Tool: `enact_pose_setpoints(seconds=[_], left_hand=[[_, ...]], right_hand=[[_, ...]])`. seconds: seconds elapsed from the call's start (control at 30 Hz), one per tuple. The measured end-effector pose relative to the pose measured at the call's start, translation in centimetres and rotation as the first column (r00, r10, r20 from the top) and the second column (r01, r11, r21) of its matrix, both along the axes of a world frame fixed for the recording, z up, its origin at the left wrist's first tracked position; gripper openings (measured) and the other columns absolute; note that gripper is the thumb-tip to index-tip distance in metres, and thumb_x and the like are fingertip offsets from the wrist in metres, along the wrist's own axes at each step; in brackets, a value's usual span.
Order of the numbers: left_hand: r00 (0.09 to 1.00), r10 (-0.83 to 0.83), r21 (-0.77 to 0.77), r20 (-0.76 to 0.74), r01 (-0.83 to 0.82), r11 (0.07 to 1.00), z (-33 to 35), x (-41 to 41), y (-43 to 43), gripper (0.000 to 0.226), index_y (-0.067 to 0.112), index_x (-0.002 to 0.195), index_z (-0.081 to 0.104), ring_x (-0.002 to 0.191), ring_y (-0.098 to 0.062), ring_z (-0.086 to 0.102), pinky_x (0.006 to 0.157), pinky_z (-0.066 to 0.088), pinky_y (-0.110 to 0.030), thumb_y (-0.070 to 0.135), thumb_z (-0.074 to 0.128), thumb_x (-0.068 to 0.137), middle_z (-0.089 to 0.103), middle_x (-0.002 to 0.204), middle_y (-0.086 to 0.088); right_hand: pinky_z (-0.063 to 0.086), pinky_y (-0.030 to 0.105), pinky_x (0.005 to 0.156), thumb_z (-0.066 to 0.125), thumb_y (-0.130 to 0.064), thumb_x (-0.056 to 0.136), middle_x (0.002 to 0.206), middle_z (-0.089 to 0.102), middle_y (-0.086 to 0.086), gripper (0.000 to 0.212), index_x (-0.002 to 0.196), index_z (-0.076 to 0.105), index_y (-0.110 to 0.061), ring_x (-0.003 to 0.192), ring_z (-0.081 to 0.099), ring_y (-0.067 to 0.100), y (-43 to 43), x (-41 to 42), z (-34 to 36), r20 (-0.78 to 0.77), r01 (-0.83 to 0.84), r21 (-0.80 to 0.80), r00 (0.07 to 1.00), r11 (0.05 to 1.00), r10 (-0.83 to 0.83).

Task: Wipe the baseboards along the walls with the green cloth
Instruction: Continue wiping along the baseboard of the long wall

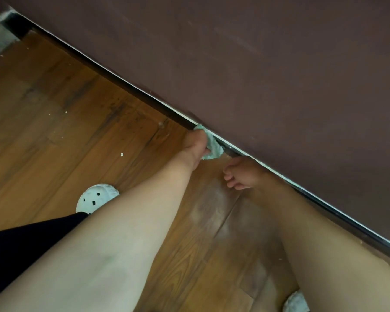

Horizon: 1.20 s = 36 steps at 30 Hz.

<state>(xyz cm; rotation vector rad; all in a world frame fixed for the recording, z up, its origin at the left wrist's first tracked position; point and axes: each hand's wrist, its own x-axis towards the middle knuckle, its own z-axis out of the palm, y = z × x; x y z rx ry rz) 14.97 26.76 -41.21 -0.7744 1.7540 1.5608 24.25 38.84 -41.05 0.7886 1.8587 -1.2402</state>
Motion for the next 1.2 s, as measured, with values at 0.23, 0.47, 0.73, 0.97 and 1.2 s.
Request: enact_pose_setpoints(seconds=[0.23, 0.47, 0.73, 0.97, 1.2], left_hand=[[0.996, 0.086, -0.131, -0.011, -0.087, 0.988, -5.1, -1.6, 0.3, 0.063, 0.013, 0.142, 0.046, 0.117, -0.034, 0.063, 0.096, 0.057, -0.048, 0.028, 0.040, 0.082, 0.059, 0.139, -0.014], [0.997, -0.031, 0.049, 0.070, 0.027, 0.998, -1.3, 4.0, 3.6, 0.029, 0.015, 0.086, 0.055, 0.081, -0.020, 0.065, 0.074, 0.060, -0.032, 0.011, 0.033, 0.105, 0.065, 0.095, -0.009], [0.976, 0.210, -0.037, -0.062, -0.212, 0.976, -3.2, 2.8, 2.9, 0.033, 0.009, 0.125, 0.057, 0.101, -0.028, 0.067, 0.097, 0.056, -0.044, 0.019, 0.044, 0.097, 0.066, 0.122, -0.012], [0.994, 0.098, 0.101, 0.047, -0.102, 0.990, -1.1, 8.5, 6.7, 0.026, 0.006, 0.116, 0.061, 0.092, -0.025, 0.065, 0.075, 0.059, -0.033, 0.013, 0.038, 0.105, 0.064, 0.116, -0.015], [0.973, 0.196, 0.068, -0.124, -0.189, 0.980, -0.7, 5.9, 3.3, 0.025, 0.015, 0.096, 0.061, 0.095, -0.024, 0.069, 0.092, 0.059, -0.042, 0.018, 0.038, 0.105, 0.069, 0.108, -0.010]], right_hand=[[0.057, 0.033, 0.077, 0.057, -0.019, 0.097, 0.086, 0.069, 0.002, 0.006, 0.102, 0.061, -0.020, 0.077, 0.069, 0.021, 1.0, 1.2, 0.3, -0.025, 0.115, -0.029, 0.993, 0.993, -0.116], [0.058, 0.036, 0.085, 0.056, -0.023, 0.098, 0.092, 0.070, 0.004, 0.011, 0.105, 0.063, -0.021, 0.084, 0.071, 0.021, 1.9, 2.5, 1.3, -0.062, 0.106, -0.055, 0.992, 0.993, -0.109], [0.050, 0.024, 0.067, 0.050, -0.018, 0.100, 0.082, 0.062, 0.004, 0.016, 0.089, 0.061, -0.021, 0.070, 0.061, 0.018, 4.2, 3.2, 3.9, -0.121, 0.188, -0.096, 0.973, 0.978, -0.198], [0.054, 0.029, 0.072, 0.055, -0.023, 0.099, 0.086, 0.068, 0.003, 0.008, 0.094, 0.062, -0.025, 0.074, 0.067, 0.020, 6.1, 7.2, 3.2, -0.078, 0.196, -0.059, 0.977, 0.979, -0.201], [0.057, 0.032, 0.074, 0.056, -0.022, 0.099, 0.090, 0.070, 0.005, 0.010, 0.091, 0.062, -0.025, 0.073, 0.069, 0.020, 6.4, 7.5, 3.4, -0.092, 0.187, -0.024, 0.978, 0.982, -0.188]])
